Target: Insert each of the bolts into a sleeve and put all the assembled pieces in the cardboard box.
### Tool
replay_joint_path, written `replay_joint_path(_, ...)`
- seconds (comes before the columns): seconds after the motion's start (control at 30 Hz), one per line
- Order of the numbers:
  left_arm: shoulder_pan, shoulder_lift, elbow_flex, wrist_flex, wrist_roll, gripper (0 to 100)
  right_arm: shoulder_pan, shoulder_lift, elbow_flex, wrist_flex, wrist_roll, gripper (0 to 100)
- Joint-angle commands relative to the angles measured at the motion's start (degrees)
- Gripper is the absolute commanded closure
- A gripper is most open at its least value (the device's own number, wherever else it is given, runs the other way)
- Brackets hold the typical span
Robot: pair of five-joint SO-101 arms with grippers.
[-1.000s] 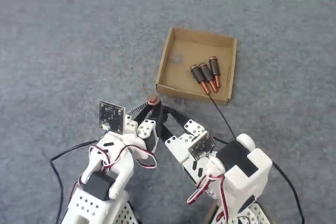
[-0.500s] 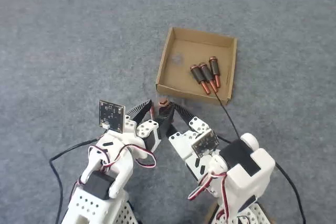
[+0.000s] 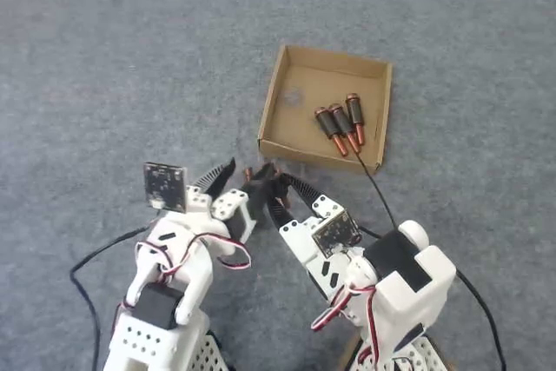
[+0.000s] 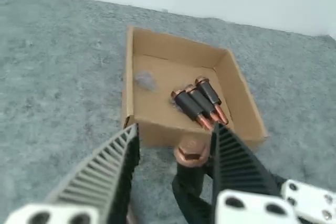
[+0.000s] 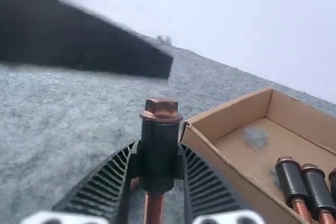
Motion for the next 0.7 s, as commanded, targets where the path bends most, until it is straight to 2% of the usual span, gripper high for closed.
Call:
replay_joint_path(0.0,-2.81,-1.14,-4.26,0.0,0.88,80,0.75,-2.51,-2.9,0.13,-0.44,99.3)
replay_joint_path(0.2,-6.59,-1.14,-3.91,-0.18,0.62,100,2.86,-2.51,-3.52,0.13,-0.44,99.3)
replay_joint_path(0.47,-14.15,-0.79,1.8,0.35,-1.49,99,3.82,-2.59,-3.16,0.13,-0.44,99.3)
replay_joint_path(0.67,-21.19,-1.05,1.71,11.08,-10.9,99,4.97,-3.12,-1.41,-0.4,-0.44,99.3)
